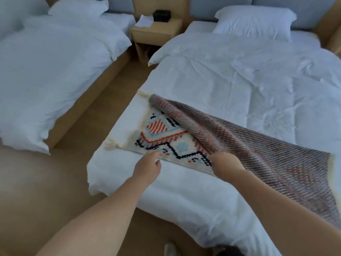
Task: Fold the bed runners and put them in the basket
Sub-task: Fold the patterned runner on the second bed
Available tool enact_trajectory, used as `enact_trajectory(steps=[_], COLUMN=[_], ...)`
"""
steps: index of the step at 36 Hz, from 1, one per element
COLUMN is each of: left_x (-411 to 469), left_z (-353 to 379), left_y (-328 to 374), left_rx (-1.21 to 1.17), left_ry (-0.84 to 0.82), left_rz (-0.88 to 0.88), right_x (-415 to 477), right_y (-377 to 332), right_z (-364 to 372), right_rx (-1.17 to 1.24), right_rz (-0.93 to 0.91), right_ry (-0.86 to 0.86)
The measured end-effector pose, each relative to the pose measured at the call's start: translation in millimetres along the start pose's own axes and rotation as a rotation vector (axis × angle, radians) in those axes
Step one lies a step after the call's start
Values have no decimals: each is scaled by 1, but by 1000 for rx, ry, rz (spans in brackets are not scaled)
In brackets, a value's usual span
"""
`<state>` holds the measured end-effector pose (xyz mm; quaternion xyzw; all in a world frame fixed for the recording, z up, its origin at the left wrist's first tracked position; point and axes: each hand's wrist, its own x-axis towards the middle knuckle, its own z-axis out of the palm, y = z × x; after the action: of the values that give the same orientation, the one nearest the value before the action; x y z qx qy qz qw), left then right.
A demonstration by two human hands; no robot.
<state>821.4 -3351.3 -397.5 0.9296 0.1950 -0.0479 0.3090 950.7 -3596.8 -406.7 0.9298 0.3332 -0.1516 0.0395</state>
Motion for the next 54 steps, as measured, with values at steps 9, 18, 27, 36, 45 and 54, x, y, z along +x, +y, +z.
enact_trajectory(steps=[9, 18, 27, 36, 45, 54], left_x=[82, 165, 317, 416, 465, 518], left_z=[-9, -26, 6, 72, 100, 97], left_y=[-20, -48, -104, -119, -92, -52], left_rx=[64, 94, 252, 454, 503, 567], left_ry=[-52, -88, -155, -172, 190, 273], left_rz=[89, 130, 379, 726, 764, 726], right_x=[82, 171, 271, 343, 362, 375], right_y=[-20, -25, -32, -18, 43, 70], right_z=[4, 3, 55, 106, 97, 98], right_rx=[64, 59, 105, 112, 602, 281], right_rz=[11, 62, 192, 358, 660, 624], right_ry=[-45, -74, -17, 27, 244, 299])
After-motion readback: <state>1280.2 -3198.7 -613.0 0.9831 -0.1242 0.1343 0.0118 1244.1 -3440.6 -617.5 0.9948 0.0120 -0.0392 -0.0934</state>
